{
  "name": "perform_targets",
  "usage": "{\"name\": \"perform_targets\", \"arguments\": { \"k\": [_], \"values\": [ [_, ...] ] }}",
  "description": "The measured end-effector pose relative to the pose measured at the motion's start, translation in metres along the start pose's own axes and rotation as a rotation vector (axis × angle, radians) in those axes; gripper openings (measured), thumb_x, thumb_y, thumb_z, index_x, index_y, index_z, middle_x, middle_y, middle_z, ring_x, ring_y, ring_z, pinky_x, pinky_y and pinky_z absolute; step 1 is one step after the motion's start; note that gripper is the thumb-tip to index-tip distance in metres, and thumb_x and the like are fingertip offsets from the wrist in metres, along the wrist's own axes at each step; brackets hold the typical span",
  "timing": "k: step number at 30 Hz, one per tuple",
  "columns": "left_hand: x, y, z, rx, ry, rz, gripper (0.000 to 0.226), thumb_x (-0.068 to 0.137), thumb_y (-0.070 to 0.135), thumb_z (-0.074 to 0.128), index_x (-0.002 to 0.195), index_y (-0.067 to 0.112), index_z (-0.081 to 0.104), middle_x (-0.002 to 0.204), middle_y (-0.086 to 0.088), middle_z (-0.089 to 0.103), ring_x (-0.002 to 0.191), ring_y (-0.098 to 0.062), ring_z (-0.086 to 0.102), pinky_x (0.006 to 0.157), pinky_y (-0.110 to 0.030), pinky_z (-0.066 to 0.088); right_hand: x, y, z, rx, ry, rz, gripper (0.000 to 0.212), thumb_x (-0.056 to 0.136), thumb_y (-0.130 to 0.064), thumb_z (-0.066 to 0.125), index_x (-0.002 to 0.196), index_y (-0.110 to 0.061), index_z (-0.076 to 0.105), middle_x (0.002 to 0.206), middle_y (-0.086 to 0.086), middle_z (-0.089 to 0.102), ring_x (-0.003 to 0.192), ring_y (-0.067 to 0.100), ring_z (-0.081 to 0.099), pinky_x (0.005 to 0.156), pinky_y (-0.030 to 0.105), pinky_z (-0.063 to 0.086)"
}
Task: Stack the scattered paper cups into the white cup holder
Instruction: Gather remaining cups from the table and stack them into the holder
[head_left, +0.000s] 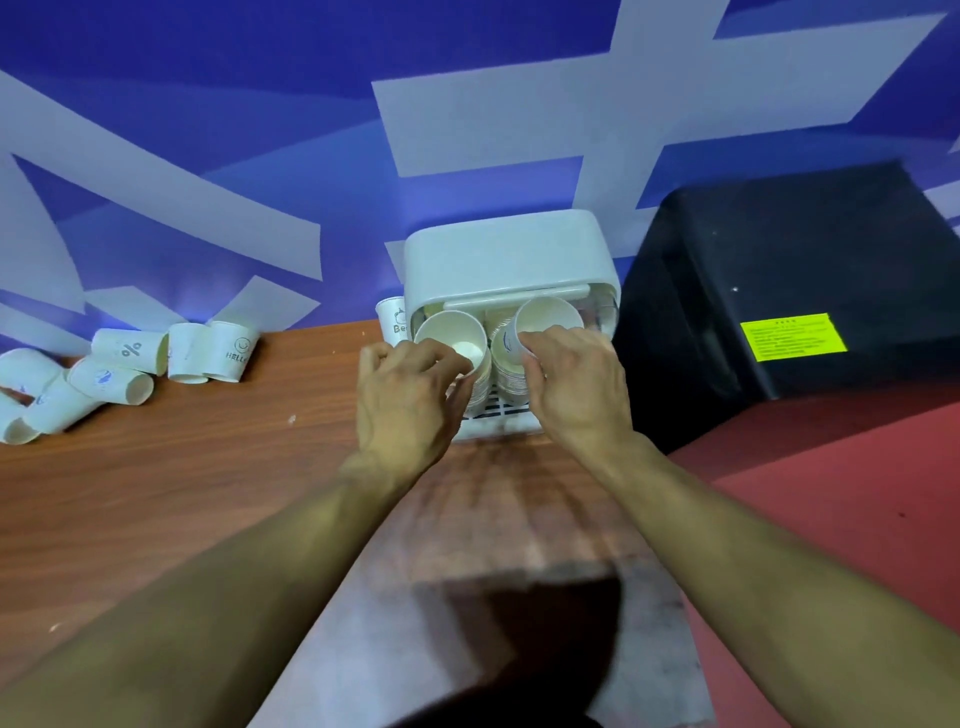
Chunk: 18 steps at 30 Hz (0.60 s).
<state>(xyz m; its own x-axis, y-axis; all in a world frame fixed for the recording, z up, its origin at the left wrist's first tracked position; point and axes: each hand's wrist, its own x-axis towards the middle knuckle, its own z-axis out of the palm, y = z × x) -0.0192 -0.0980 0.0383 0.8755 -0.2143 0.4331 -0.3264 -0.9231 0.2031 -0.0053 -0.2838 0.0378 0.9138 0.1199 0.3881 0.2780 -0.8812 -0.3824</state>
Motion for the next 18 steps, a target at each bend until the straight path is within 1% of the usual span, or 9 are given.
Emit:
{"name": "perform_targets", "arguments": {
  "k": [2,4,7,9,13,16,18],
  "values": [
    [0.0,-0.004,0.004,0.006,-0.027,0.025,0.004,0.086,0.029,0.07,0.083,0.026,0.071,0.085,0.01,0.067,0.073,-0.02,0.057,0.076,-0.037,0.031,-0.001,0.001,0.006,-0.005,-0.041,-0.04,0.01,0.079,-0.008,0.061,0.084,-0.011,0.069,0.066,0.004,0.057,0.06,0.029,0.051,0.077,0.043,0.044],
    [-0.002,-0.007,0.008,0.016,-0.073,0.046,0.007,0.088,0.031,0.066,0.085,0.027,0.071,0.085,0.009,0.067,0.075,-0.022,0.059,0.076,-0.039,0.035,-0.003,0.003,0.012,-0.034,-0.102,-0.071,0.01,0.081,-0.009,0.057,0.081,-0.012,0.067,0.066,0.003,0.056,0.06,0.029,0.051,0.074,0.04,0.043],
    [-0.001,-0.013,0.016,0.033,-0.138,0.066,0.017,0.094,0.037,0.059,0.086,0.026,0.07,0.081,0.008,0.068,0.078,-0.022,0.059,0.078,-0.04,0.036,-0.003,0.008,0.021,-0.082,-0.165,-0.09,0.008,0.08,-0.006,0.062,0.082,-0.013,0.066,0.066,0.002,0.056,0.061,0.028,0.051,0.072,0.037,0.04],
    [-0.002,-0.015,0.02,0.056,-0.16,0.081,0.024,0.096,0.039,0.054,0.084,0.025,0.069,0.075,0.006,0.066,0.075,-0.022,0.058,0.078,-0.04,0.035,-0.003,0.01,0.028,-0.11,-0.172,-0.091,0.008,0.08,-0.007,0.066,0.083,-0.014,0.067,0.066,0.001,0.055,0.061,0.027,0.051,0.072,0.036,0.038],
    [-0.003,-0.017,0.03,0.071,-0.196,0.115,0.026,0.096,0.04,0.055,0.082,0.024,0.069,0.072,0.005,0.067,0.073,-0.023,0.057,0.078,-0.04,0.036,-0.006,0.012,0.039,-0.172,-0.213,-0.119,0.008,0.079,-0.011,0.069,0.084,-0.017,0.068,0.067,0.0,0.057,0.063,0.027,0.052,0.073,0.034,0.034],
    [-0.002,-0.02,0.037,0.067,-0.266,0.116,0.027,0.094,0.043,0.054,0.083,0.025,0.071,0.073,0.005,0.069,0.073,-0.023,0.059,0.077,-0.039,0.035,-0.005,0.011,0.044,-0.196,-0.264,-0.102,0.011,0.076,-0.011,0.072,0.084,-0.018,0.069,0.067,-0.001,0.058,0.063,0.026,0.054,0.077,0.031,0.031],
    [0.001,-0.024,0.041,0.064,-0.311,0.101,0.028,0.092,0.045,0.055,0.083,0.025,0.072,0.073,0.004,0.069,0.073,-0.022,0.06,0.078,-0.037,0.032,-0.002,0.009,0.046,-0.201,-0.286,-0.096,0.01,0.075,-0.01,0.073,0.08,-0.017,0.068,0.065,-0.001,0.058,0.061,0.026,0.054,0.076,0.031,0.03]
  ]
}}
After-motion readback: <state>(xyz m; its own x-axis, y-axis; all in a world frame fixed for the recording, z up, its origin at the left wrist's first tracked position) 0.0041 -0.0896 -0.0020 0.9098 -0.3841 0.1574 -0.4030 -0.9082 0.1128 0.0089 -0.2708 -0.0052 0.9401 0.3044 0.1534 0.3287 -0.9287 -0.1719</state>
